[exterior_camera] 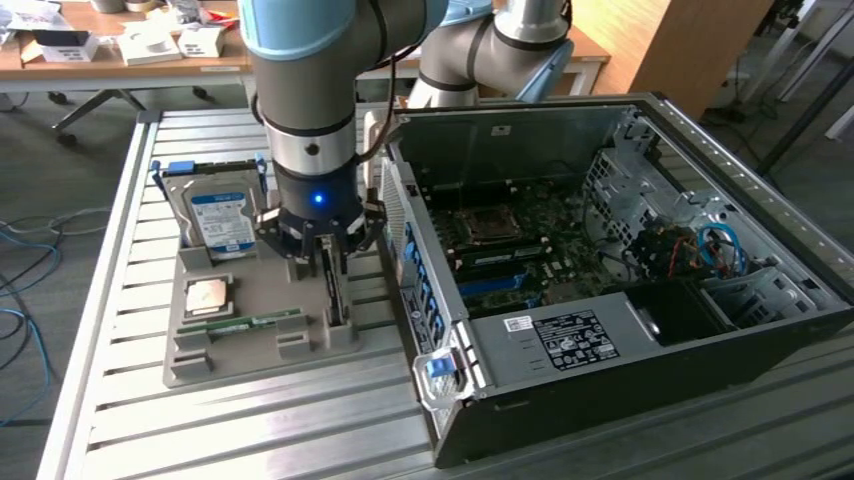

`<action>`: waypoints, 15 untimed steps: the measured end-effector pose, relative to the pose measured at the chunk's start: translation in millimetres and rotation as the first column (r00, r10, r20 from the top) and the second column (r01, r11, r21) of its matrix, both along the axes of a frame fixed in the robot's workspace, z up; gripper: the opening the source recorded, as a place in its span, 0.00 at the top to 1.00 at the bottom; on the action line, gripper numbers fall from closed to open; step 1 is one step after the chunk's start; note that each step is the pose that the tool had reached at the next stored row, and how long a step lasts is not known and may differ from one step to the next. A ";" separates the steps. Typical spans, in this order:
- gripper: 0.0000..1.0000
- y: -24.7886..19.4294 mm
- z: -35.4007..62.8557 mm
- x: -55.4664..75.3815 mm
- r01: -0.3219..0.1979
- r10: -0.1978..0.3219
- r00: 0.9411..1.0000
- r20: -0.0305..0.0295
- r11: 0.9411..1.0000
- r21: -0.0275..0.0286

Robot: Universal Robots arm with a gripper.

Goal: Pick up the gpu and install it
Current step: 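Pick up the gpu and move the gpu toward the slot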

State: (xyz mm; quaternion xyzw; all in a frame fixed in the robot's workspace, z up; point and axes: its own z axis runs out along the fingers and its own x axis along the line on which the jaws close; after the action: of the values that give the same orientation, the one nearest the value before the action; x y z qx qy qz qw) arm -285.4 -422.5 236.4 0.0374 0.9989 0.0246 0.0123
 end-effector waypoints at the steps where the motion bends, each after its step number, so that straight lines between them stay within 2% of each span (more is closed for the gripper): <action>1: 0.58 0.0 -0.7 0.0 0.000 0.000 1.000 0.000 1.000 0.000; 15: 0.58 0.0 -5.7 0.2 0.000 0.000 1.000 0.000 1.000 0.000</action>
State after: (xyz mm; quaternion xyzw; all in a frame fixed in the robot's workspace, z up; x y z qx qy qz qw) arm -285.1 -422.4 230.7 0.0374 0.9989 0.0246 0.0124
